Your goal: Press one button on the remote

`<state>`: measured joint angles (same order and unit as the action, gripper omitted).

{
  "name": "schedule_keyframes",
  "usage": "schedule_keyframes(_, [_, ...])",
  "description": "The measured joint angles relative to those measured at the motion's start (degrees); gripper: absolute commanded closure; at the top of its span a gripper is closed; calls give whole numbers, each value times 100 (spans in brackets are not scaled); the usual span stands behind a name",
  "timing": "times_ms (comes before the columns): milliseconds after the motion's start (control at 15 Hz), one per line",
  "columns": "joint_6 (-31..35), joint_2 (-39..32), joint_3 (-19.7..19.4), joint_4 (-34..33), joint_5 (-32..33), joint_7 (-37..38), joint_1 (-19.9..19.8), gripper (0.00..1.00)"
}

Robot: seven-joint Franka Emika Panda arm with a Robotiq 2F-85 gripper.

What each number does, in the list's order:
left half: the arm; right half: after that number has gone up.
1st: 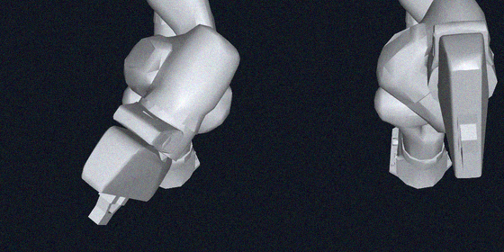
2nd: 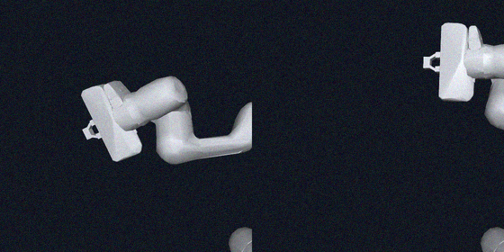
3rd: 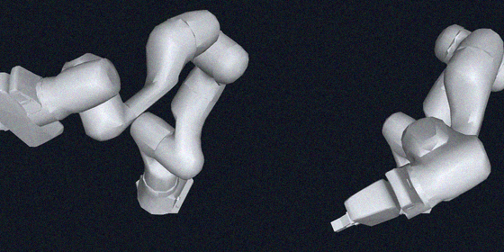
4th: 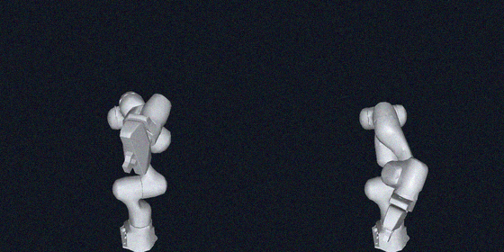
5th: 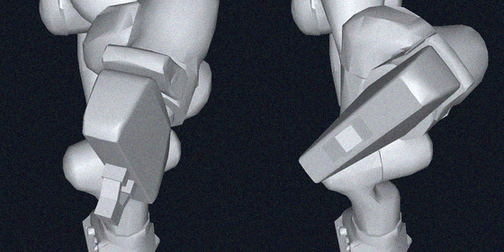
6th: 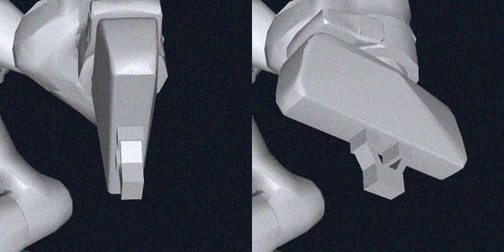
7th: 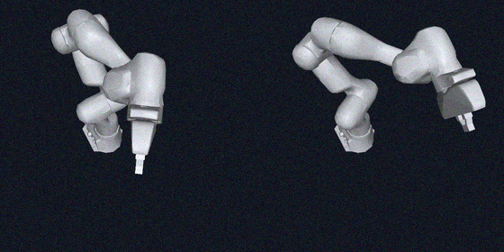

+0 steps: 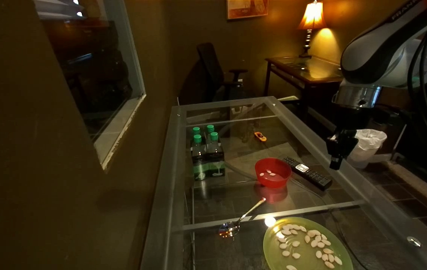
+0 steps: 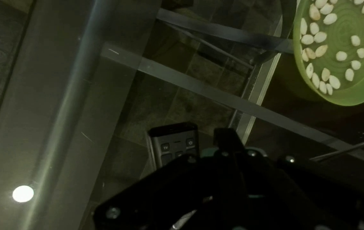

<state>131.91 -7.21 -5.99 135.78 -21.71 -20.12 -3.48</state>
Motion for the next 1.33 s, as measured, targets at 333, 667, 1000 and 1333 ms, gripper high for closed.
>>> schedule_keyframes(333, [10,-313,2,-318,-17,1,-249,100])
schedule_keyframes(667, [10,-721,67,-694,-50,33,-336,100])
schedule_keyframes(1000, [-22,-1135,224,-1020,-113,74,-417,100])
schedule_keyframes(1333, [-140,-1374,292,-1184,-113,323,-465,100])
